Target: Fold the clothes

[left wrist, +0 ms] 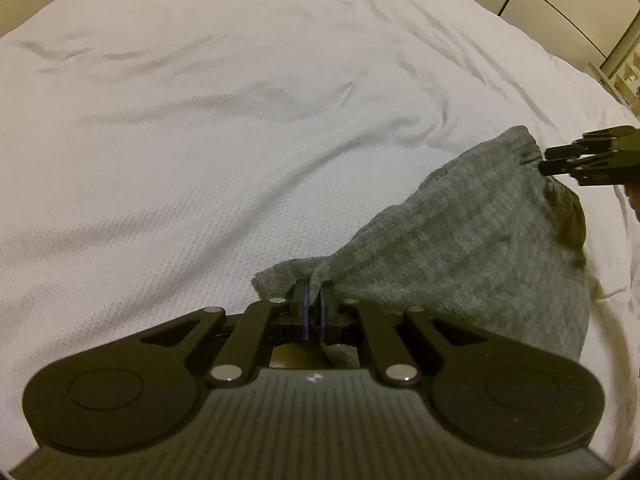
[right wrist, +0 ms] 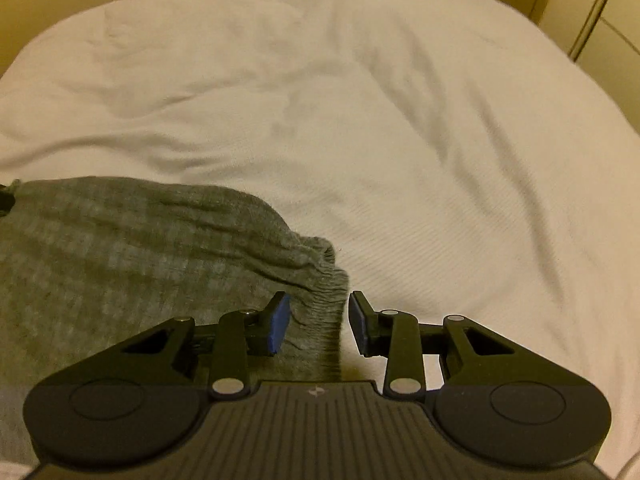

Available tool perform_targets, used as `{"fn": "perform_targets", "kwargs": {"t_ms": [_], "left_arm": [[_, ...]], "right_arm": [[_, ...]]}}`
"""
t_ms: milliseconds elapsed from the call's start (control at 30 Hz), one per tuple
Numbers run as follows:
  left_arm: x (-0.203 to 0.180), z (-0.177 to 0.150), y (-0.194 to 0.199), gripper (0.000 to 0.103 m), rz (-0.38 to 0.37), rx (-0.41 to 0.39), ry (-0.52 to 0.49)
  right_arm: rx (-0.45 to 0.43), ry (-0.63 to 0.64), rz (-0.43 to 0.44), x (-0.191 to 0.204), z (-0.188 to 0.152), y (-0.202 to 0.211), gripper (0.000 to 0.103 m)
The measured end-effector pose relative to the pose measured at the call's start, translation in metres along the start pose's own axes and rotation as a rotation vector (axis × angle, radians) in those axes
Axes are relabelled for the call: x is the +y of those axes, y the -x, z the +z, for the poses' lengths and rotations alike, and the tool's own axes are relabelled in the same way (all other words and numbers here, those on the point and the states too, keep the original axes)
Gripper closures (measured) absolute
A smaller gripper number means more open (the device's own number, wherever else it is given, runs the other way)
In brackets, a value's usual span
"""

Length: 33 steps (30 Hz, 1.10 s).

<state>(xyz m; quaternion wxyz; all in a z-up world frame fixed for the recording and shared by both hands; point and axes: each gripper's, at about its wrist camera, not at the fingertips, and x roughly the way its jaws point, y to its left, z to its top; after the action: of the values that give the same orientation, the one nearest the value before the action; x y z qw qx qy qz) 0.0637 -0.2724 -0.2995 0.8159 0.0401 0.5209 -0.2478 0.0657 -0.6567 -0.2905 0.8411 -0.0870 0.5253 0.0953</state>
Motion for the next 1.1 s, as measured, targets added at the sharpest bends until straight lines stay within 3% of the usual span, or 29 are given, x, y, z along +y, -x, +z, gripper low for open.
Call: {"fn": "perform_targets", "kwargs": {"t_ms": [33, 100, 167, 267, 400, 533, 700, 900, 1100], "left_arm": [[0.000, 0.000, 0.001, 0.099, 0.001, -0.002, -0.006], [-0.001, -0.001, 0.004, 0.099, 0.005, -0.012, -0.017], [-0.001, -0.003, 0.011, 0.100, 0.010, -0.028, -0.032], [0.002, -0.006, 0.016, 0.099, 0.004, -0.030, -0.032], [0.010, -0.005, 0.003, 0.099, -0.018, 0.003, 0.003], [0.019, -0.004, 0.003, 0.094, -0.035, 0.004, 0.034], [0.040, -0.012, 0.024, 0.095, 0.023, -0.020, 0.073], [0.046, -0.023, 0.058, 0.095, 0.064, -0.044, 0.055], [0.018, -0.040, 0.087, 0.095, 0.076, -0.060, -0.002]], "right_arm": [[0.008, -0.015, 0.001, -0.001, 0.006, -0.006, 0.082], [-0.004, -0.065, 0.003, -0.007, 0.018, -0.025, 0.084], [-0.059, -0.090, -0.021, -0.005, 0.024, -0.019, 0.086], [-0.110, -0.069, -0.058, 0.001, 0.023, -0.004, 0.086], [-0.043, -0.029, -0.071, 0.002, 0.020, -0.011, 0.080], [-0.079, -0.082, -0.109, -0.003, 0.017, 0.008, 0.071], [-0.123, -0.110, -0.142, 0.011, 0.003, 0.045, 0.071], [-0.117, -0.157, -0.053, 0.063, -0.035, 0.078, 0.064], [-0.088, -0.218, 0.073, 0.124, -0.089, 0.104, 0.063]]}}
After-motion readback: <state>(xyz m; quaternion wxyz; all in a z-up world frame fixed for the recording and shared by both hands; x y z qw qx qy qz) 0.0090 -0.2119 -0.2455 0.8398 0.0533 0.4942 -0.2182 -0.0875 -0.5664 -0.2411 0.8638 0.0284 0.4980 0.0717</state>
